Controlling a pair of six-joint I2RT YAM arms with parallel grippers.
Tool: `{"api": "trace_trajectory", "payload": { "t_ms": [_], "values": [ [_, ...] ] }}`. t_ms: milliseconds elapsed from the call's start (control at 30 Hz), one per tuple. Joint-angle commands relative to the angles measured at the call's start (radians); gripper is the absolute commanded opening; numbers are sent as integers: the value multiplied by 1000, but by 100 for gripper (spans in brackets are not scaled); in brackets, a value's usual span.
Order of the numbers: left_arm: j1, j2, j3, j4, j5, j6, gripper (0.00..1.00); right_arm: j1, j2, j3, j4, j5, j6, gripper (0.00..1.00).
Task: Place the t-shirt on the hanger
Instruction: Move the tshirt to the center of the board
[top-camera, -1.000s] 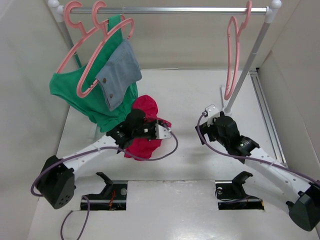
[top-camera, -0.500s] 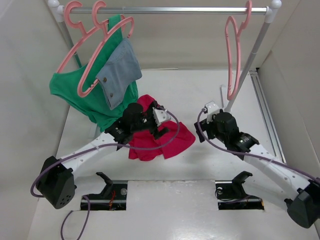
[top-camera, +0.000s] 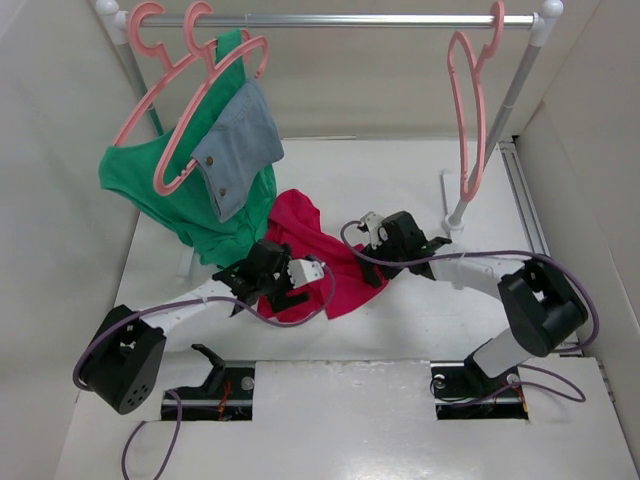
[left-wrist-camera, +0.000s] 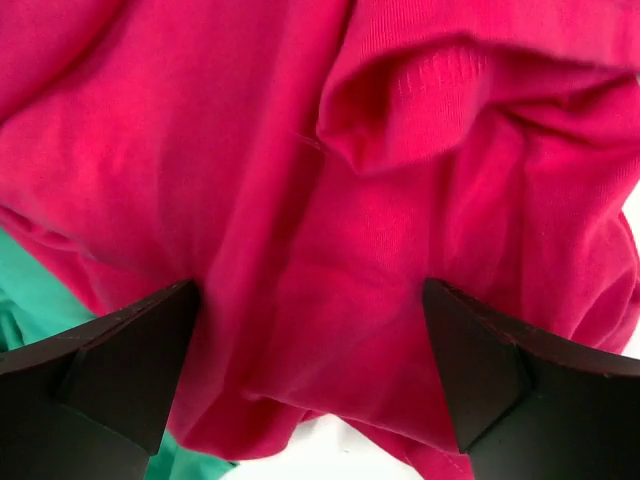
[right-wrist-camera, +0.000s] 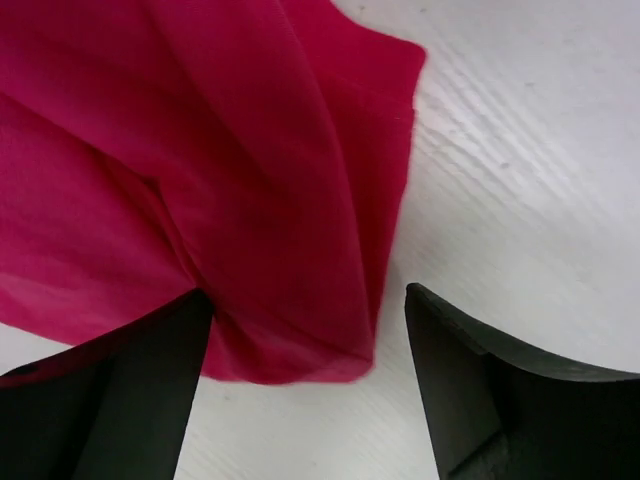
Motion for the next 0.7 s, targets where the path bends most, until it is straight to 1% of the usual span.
{"api": "trace_trajectory", "payload": {
  "t_ms": [0,33,67,100,133,200,267,300,367,400,467,500,533,567,600,667],
  "values": [
    [0,-8,-18,-25,-52,120,94,10,55,53,88,-111,-26,80],
    [0,-17,-31,-38,-38,154,93,19,92,62,88,-125,-35,54],
    [0,-18,-32,-38,-38,154,90,19,104,62,88,-125,-35,54],
    [0,-18,-44,-38,-27,154,85,19,104,62,97,-125,-17,15],
    [0,-18,-53,-38,-9,166,75,19,104,62,97,-101,-4,1],
    [0,-8,-53,-38,0,167,53,4,85,38,97,-83,17,0],
    [0,2,-53,-29,26,179,10,-47,54,26,97,-73,17,0],
    [0,15,-53,-10,26,167,0,-70,17,13,97,-64,28,0],
    [0,27,-10,32,16,167,0,-125,-24,1,97,-63,37,0],
    [0,38,10,54,-4,147,0,-186,-44,-8,97,-63,37,0],
    [10,47,69,92,-50,136,0,-245,-109,-8,97,-73,48,0],
    [10,59,153,105,-50,136,0,-271,-132,-8,97,-73,62,0],
    [26,76,203,105,-50,127,0,-318,-176,-8,97,-86,62,0],
    [46,88,258,91,-50,115,0,-338,-197,-8,97,-86,71,0],
    [46,100,371,42,-50,114,0,-357,-220,-17,97,-112,71,0],
    [60,136,480,-25,-38,101,0,-406,-291,-27,97,-134,71,0]
  ]
}}
